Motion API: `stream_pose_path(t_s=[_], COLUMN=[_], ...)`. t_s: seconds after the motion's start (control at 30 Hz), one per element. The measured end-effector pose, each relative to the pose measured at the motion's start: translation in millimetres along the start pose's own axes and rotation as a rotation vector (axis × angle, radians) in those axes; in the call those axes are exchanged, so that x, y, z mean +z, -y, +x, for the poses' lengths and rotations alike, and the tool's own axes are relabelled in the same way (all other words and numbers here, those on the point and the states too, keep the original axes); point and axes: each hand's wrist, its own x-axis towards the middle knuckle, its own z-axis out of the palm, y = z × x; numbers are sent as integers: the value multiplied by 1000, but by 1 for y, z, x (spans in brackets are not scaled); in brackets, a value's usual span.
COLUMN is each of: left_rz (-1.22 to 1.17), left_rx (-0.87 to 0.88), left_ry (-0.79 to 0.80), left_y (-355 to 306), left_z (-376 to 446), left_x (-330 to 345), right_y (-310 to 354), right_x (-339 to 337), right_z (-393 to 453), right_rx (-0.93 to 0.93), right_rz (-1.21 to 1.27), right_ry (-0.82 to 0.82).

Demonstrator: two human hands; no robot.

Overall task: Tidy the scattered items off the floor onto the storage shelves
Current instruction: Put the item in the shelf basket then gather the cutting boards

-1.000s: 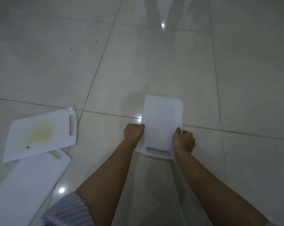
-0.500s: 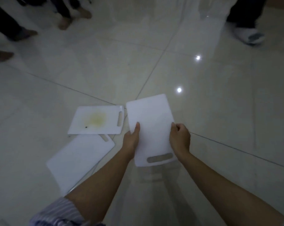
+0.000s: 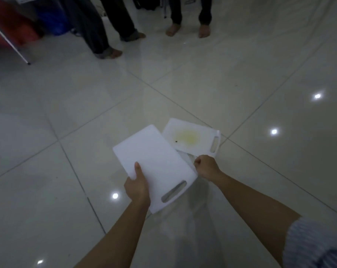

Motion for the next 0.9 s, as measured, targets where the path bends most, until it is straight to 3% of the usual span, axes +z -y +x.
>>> stream_pose_path(t_s=[0.1, 0.27, 0.43, 0.67, 0.83, 0.9], left_rz=[-5, 26, 87, -7, -27, -35], left_rx=[-59, -115, -138, -195, -222, -219], left_ry=[-23, -65, -115, -168, -212, -218], left_y=[13, 34, 47, 49, 54, 58], left_z=[10, 22, 26, 26, 23, 24], left_x=[-15, -32, -39, -52, -67, -73], right_y=[-3, -16, -26, -20, -22, -29], right_x=[22, 33, 41, 93, 99, 92], right_z=[8, 17, 10, -45, -50, -42], right_rx=[-13, -183, -223, -463, -397, -366], right_rz=[-131, -626, -502, -396, -199, -165], right_ry=[11, 70, 113, 135, 255, 127])
